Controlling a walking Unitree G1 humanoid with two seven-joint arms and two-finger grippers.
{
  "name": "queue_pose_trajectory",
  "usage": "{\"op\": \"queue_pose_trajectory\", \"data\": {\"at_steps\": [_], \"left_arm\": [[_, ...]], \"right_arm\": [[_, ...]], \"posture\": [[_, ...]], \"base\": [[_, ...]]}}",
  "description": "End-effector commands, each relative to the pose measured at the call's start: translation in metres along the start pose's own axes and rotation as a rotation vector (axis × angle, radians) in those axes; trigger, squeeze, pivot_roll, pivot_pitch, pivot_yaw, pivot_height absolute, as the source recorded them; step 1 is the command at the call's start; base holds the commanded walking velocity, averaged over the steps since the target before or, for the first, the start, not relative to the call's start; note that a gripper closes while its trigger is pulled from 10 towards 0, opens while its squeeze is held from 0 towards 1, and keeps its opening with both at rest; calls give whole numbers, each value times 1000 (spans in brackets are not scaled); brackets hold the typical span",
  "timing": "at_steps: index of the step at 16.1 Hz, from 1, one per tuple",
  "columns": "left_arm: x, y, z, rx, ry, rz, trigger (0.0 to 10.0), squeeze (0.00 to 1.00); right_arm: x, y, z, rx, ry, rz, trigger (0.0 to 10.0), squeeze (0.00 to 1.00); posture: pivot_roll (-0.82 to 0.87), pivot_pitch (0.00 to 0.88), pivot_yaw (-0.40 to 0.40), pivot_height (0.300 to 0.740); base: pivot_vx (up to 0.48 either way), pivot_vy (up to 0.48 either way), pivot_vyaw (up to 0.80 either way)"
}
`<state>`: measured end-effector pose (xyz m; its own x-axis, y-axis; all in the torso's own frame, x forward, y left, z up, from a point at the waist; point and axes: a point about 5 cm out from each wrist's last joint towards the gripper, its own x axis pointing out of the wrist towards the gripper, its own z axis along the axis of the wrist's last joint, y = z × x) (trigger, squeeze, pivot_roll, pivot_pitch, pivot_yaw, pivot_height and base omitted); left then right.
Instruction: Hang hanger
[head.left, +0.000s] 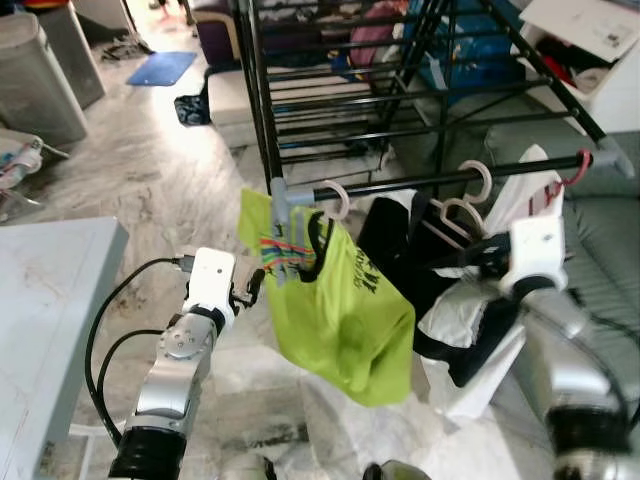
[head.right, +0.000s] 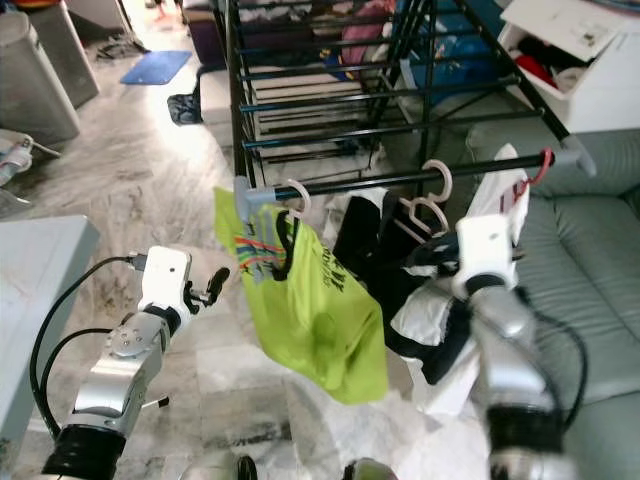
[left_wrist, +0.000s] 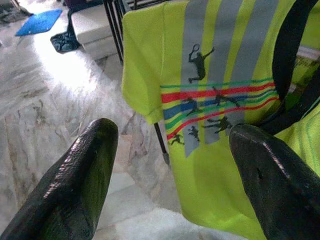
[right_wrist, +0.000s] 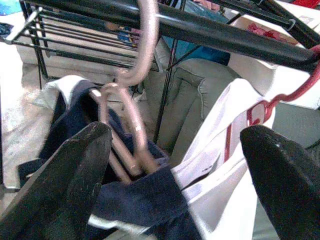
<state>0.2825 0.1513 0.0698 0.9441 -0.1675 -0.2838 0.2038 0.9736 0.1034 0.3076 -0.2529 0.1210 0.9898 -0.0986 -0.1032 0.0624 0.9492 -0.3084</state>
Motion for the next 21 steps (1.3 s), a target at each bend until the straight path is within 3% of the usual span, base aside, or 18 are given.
{"op": "queue_pose_trajectory", "data": {"at_steps": [1,3,7,8,9,10,16,21], "left_arm": [[-1,1,4,13,-6,-6,10000,0],[-6,5,3,19,2,-10,10000,0],[-15,11,2,44,19,-19,10000,0],[-17,13,2,51,22,-22,10000,0],[-17,13,3,52,22,-23,10000,0],[-17,13,3,55,22,-25,10000,0],[-21,16,5,69,41,-40,10000,0],[-20,15,5,74,50,-54,10000,0]], "right_arm": [[3,-4,-5,12,35,16,10000,0],[15,-9,-8,-22,78,82,10000,0],[28,-9,-13,-5,139,185,10000,0],[32,-10,-12,7,142,207,4510,0],[33,-10,-11,4,141,218,1647,0],[35,-10,-10,4,142,229,0,0],[49,-20,7,-45,140,306,0,0],[51,-16,6,-59,177,385,0,0]], "posture": [[8,42,51,740],[31,65,58,740],[66,90,75,740],[80,98,80,740],[80,98,80,740],[84,101,82,740],[99,100,84,740],[103,94,82,740]], "base": [[0,0,0],[0,0,0],[0,0,0],[0,0,0],[0,0,0],[0,0,0],[0,0,0],[0,0,0]]}}
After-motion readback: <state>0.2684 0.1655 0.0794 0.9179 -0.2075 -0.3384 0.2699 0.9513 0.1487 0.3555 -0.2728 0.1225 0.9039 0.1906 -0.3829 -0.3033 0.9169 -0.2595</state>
